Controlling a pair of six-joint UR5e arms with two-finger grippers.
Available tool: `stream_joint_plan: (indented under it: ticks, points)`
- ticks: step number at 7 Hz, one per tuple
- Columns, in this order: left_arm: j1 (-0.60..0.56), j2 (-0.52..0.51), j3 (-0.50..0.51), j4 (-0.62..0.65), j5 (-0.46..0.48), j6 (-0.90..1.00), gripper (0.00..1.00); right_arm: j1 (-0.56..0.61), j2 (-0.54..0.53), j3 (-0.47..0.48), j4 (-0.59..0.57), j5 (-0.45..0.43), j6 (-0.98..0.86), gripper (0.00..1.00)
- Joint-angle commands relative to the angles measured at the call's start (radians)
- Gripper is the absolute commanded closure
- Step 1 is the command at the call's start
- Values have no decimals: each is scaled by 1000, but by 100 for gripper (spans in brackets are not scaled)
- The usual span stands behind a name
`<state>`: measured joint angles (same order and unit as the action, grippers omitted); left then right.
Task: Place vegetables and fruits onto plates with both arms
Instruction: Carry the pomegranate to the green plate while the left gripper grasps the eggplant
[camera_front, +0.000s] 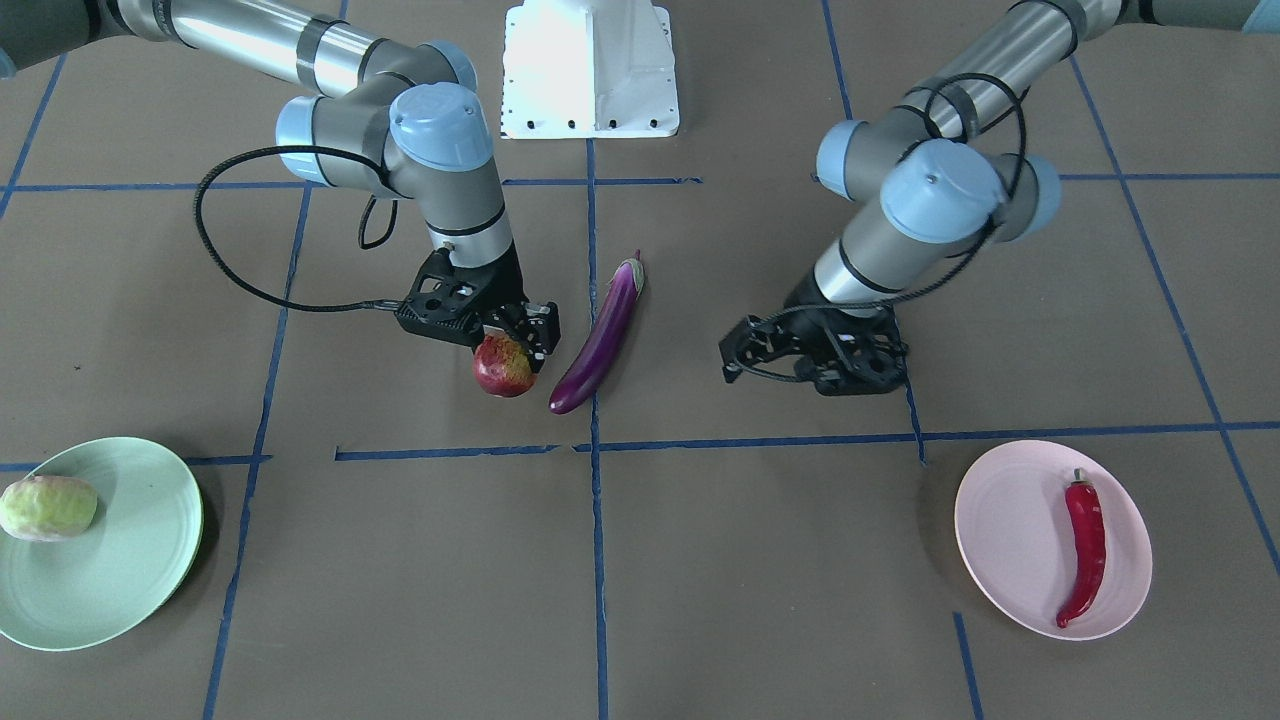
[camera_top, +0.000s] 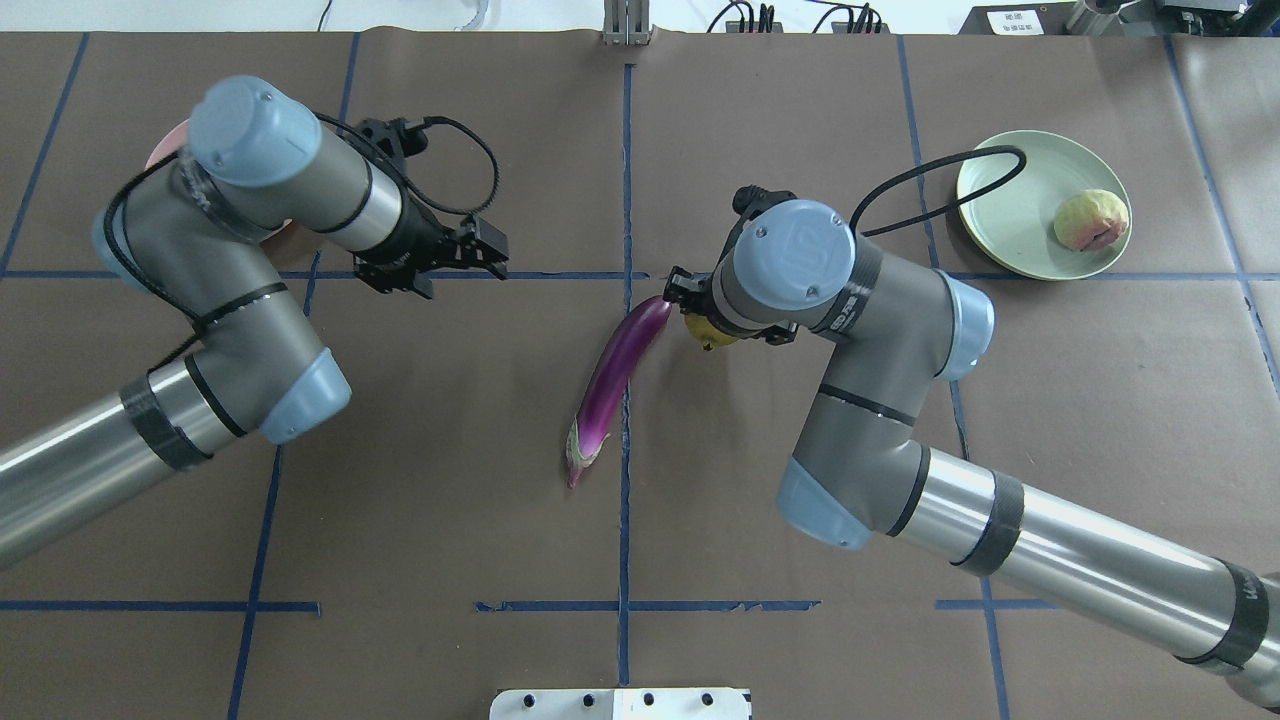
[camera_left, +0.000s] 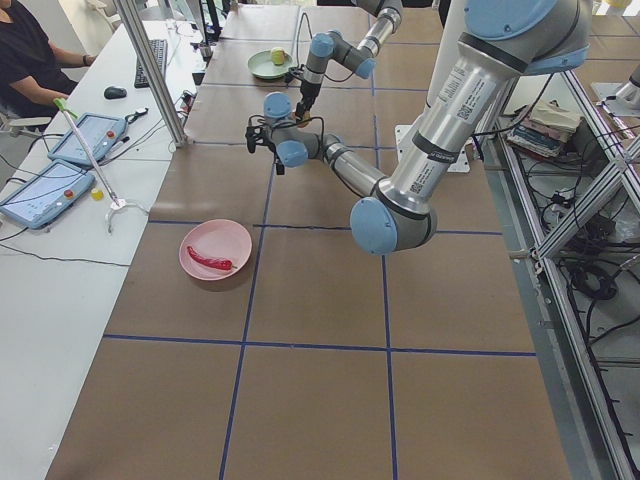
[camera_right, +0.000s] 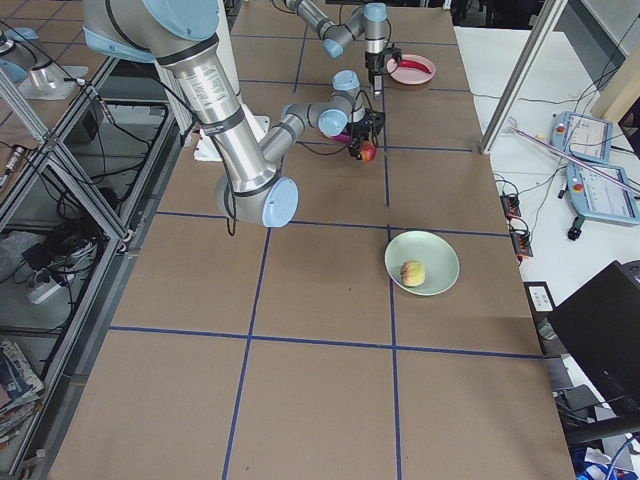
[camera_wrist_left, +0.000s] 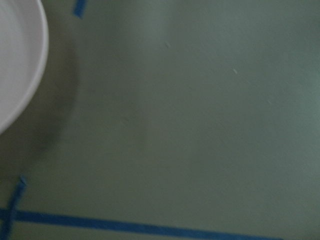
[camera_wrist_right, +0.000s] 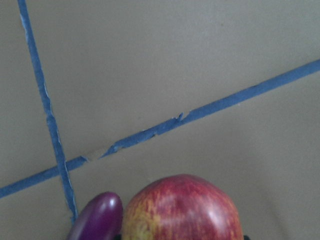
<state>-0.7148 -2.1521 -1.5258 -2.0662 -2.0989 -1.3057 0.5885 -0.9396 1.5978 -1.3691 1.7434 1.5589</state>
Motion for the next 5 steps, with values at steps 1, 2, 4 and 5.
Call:
stream_joint_plan:
  ticks: [1, 2, 4, 5]
  points:
    - [133, -43, -28, 55, 92, 53, 0, 127, -36, 25, -51, 57, -188, 100]
    - [182, -55, -25, 123, 147, 151, 0, 202, -60, 21, -51, 67, -304, 100]
    - [198, -119, -10, 222, 164, 166, 0, 336, -100, -88, -42, 120, -577, 100]
    - [233, -117, -10, 224, 207, 166, 0, 371, -96, -172, -38, 119, -661, 100]
